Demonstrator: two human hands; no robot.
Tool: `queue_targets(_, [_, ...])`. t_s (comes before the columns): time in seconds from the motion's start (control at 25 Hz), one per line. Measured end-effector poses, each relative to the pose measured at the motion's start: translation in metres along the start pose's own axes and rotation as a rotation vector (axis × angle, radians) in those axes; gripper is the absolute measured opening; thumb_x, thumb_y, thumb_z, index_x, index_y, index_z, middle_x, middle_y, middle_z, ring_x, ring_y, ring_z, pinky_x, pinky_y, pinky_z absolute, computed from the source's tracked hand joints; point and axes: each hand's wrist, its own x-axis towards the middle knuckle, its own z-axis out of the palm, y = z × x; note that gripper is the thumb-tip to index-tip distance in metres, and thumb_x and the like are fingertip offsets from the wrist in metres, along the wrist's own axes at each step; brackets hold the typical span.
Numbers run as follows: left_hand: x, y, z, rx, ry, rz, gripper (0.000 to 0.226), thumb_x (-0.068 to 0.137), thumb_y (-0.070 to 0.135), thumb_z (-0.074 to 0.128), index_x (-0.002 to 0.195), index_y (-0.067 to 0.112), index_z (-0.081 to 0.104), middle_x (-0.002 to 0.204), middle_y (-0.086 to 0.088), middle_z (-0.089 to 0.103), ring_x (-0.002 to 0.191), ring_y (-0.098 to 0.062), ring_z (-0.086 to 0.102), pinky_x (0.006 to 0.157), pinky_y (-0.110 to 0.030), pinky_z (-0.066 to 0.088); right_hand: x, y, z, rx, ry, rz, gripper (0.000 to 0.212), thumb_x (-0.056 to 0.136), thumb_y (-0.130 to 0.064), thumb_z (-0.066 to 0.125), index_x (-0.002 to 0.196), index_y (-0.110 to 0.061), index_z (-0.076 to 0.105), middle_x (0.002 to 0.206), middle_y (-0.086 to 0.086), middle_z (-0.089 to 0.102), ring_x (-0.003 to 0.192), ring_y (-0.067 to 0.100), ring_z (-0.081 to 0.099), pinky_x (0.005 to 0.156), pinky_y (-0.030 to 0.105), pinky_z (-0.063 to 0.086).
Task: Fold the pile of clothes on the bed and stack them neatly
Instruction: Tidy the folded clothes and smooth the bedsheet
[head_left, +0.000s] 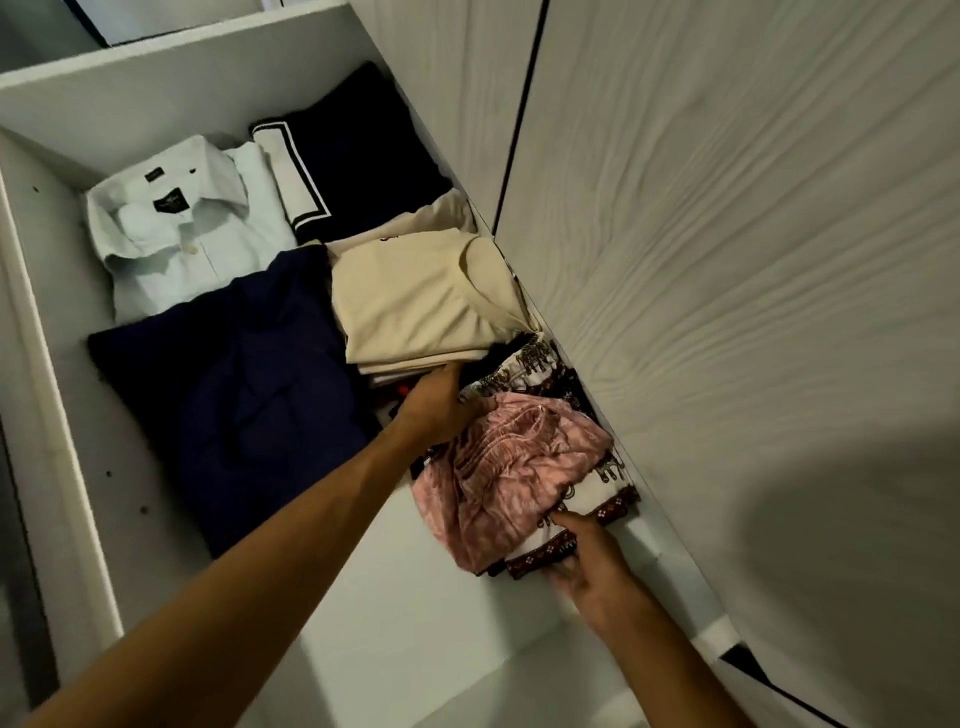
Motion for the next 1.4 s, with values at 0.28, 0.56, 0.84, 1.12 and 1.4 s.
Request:
queue_targets(0.28, [-0.072, -0.033, -0.036, 0.031, 0.068, 0.159, 0.054, 0.096, 0.030, 0.072, 0.142, 0.008, 0.055, 0.140, -0.011, 0.060, 0.126, -0.028, 0.058, 0.100, -0.025, 0.039, -0.040, 0.027, 0.018, -0.296, 0.448, -0.331, 0.059, 0.089, -0.015, 0.074, 0.139, -0.001, 0.046, 0.133, 0.023, 0.056, 0.115, 0.043, 0.060, 0.078, 0.043, 0.057])
queue_targets(0.56, [-0.133, -0.027, -0.036, -0.112, 0.201, 0.427, 0.025, 0.097, 0.017, 0.065, 0.121, 0.024, 0.064, 0.114, 0.009, 0.064, 0.104, -0.006, 0.059, 0.087, -0.022, 0.049, -0.066, 0.016, 0.059, -0.392, 0.227, -0.491, 0.064, 0.079, -0.032, 0.085, 0.135, -0.012, 0.060, 0.128, 0.010, 0.066, 0.111, 0.031, 0.064, 0.095, 0.046, 0.057])
queue_targets(0.84, [-0.174, -0.023, 0.001, -0.835, -0.204, -0.550, 0.032, 0.095, 0.035, 0.050, 0.083, 0.011, 0.068, 0.079, -0.005, 0.075, 0.065, -0.019, 0.062, 0.066, -0.031, 0.044, -0.056, -0.016, 0.081, -0.016, -0.001, -0.229, 0.051, 0.076, -0.023, 0.089, 0.120, -0.010, 0.066, 0.108, 0.014, 0.078, 0.099, 0.036, 0.074, 0.086, 0.053, 0.061])
queue_targets(1.12, [-0.183, -0.038, 0.068, -1.645, -0.150, -0.855, 0.063, 0.106, 0.051, 0.029, 0.127, 0.003, 0.064, 0.110, -0.021, 0.074, 0.103, -0.038, 0.068, 0.083, -0.044, 0.053, -0.086, -0.002, 0.070, 0.166, -0.115, -0.231, 0.050, 0.090, -0.006, 0.076, 0.135, -0.018, 0.059, 0.121, 0.013, 0.074, 0.103, 0.032, 0.074, 0.076, 0.048, 0.064])
queue_targets(1.4, [-0.169, 0.015, 0.098, -1.787, -0.377, -0.543, 0.094, 0.085, 0.085, 0.050, 0.143, 0.012, 0.057, 0.145, -0.021, 0.059, 0.134, -0.040, 0.057, 0.119, -0.056, 0.035, -0.141, 0.011, 0.005, 0.093, 0.234, -0.212, 0.046, 0.094, -0.005, 0.073, 0.135, -0.012, 0.055, 0.137, 0.015, 0.060, 0.121, 0.039, 0.063, 0.091, 0.053, 0.056])
